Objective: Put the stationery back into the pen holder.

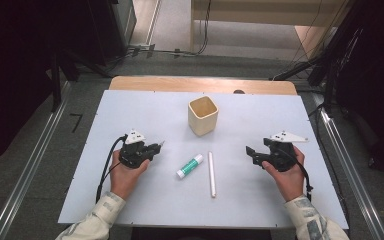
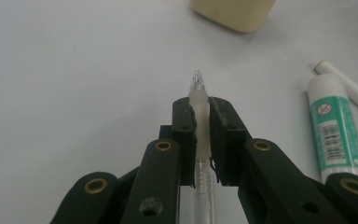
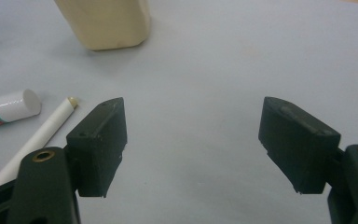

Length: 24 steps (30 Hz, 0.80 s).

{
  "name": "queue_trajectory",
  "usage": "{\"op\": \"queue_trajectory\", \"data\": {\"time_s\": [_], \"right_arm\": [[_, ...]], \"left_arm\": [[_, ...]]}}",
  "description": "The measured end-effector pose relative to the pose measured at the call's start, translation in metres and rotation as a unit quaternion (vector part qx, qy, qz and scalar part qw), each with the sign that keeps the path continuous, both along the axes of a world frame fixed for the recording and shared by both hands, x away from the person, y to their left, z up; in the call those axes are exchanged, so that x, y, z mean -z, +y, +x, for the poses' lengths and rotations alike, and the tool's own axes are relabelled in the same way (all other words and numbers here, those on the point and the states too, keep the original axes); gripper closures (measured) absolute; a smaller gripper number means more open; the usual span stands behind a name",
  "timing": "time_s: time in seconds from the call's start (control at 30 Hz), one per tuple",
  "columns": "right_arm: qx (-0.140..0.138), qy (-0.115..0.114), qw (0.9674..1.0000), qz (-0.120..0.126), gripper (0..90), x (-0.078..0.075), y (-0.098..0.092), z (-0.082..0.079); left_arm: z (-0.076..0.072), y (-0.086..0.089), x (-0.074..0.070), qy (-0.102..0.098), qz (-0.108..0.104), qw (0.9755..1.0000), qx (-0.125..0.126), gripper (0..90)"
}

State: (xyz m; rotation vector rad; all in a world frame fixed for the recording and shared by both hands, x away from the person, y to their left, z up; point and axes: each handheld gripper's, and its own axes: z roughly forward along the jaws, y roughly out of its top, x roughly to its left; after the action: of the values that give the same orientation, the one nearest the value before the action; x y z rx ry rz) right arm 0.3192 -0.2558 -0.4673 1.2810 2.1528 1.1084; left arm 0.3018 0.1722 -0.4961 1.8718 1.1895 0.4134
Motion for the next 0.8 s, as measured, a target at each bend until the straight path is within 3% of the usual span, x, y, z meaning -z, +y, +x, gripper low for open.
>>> {"op": "queue_trajectory", "data": {"time_s": [0.33, 0.8], "right_arm": [[-0.003, 0.006, 0.9999, -0.009, 19.0, 0.005, -0.005, -0.003], [-0.009, 0.005, 0.9999, -0.012, 18.9, 0.005, -0.003, -0.005]], "left_arm": [[0.009, -0.015, -0.018, -0.021, -0.017, 0.9996, 0.008, 82.3], [0.026, -0.032, -0.036, -0.028, -0.031, 0.9989, 0.021, 82.3]]}}
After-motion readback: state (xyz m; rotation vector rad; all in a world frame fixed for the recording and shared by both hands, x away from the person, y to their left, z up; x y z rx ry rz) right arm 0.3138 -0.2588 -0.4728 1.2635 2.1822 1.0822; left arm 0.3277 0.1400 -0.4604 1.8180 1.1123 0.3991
